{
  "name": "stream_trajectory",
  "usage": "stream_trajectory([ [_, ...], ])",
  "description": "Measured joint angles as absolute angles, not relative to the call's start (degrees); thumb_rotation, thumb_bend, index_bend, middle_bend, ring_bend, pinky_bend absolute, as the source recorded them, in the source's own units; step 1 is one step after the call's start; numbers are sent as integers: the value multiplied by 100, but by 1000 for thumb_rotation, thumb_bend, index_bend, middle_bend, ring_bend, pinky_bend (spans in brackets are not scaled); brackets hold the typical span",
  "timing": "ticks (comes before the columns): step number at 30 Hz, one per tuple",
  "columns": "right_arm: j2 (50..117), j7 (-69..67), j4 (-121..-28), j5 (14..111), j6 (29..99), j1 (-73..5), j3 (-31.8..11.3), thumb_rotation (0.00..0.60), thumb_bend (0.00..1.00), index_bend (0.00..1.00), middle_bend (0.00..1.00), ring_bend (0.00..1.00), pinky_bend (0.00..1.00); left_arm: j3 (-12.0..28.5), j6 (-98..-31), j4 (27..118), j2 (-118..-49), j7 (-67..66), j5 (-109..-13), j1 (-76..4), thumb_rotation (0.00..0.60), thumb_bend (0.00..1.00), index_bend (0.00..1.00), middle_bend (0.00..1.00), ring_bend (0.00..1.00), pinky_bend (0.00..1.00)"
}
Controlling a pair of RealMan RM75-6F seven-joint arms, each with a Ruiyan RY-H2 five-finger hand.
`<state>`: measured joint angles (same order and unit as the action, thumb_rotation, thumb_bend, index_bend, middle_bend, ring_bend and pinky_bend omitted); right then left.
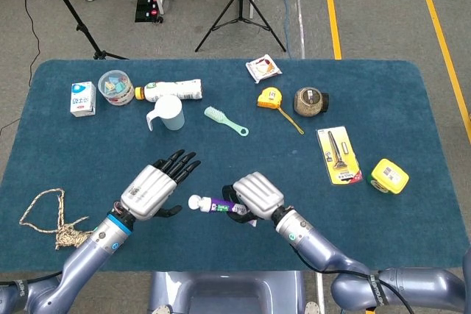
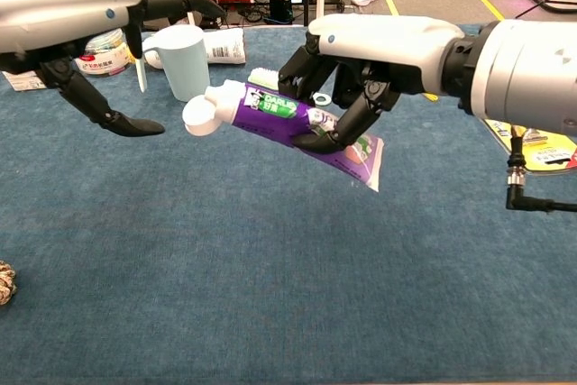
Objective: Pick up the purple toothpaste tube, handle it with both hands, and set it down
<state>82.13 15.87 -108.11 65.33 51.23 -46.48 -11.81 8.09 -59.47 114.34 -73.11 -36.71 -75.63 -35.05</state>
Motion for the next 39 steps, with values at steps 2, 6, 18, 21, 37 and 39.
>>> stream_trajectory([
  [2,8209,1575,-10823,6522,5133,-4651,-1180,566,685,816,887,1000,1000,805,-5949,11365,-7455,-3700,-7515,-3559,501,194,0,49,18,323],
  [6,8187,1469,-10840,6462,5145,-4663,-1189,564,685,817,887,1000,1000,777,-5925,11269,-7656,-3715,-7428,-3668,500,194,0,43,15,323],
  [18,8097,1226,-10912,6457,5104,-4678,-1134,564,686,820,891,1000,1000,747,-6101,10936,-8054,-3806,-7497,-3836,504,194,0,41,10,323],
  [21,8069,1154,-10933,6461,5077,-4680,-1120,562,686,820,891,1000,1000,774,-6133,10835,-8143,-3784,-7551,-3884,504,194,0,41,10,323],
  [37,7942,1054,-10896,6524,5077,-4644,-965,541,693,825,900,1000,1000,914,-6317,10885,-8142,-3713,-7625,-4042,505,194,0,41,10,323],
  [39,7937,1048,-10895,6530,5078,-4643,-953,539,693,825,901,1000,1000,926,-6335,10899,-8122,-3718,-7626,-4054,503,194,0,41,10,323],
])
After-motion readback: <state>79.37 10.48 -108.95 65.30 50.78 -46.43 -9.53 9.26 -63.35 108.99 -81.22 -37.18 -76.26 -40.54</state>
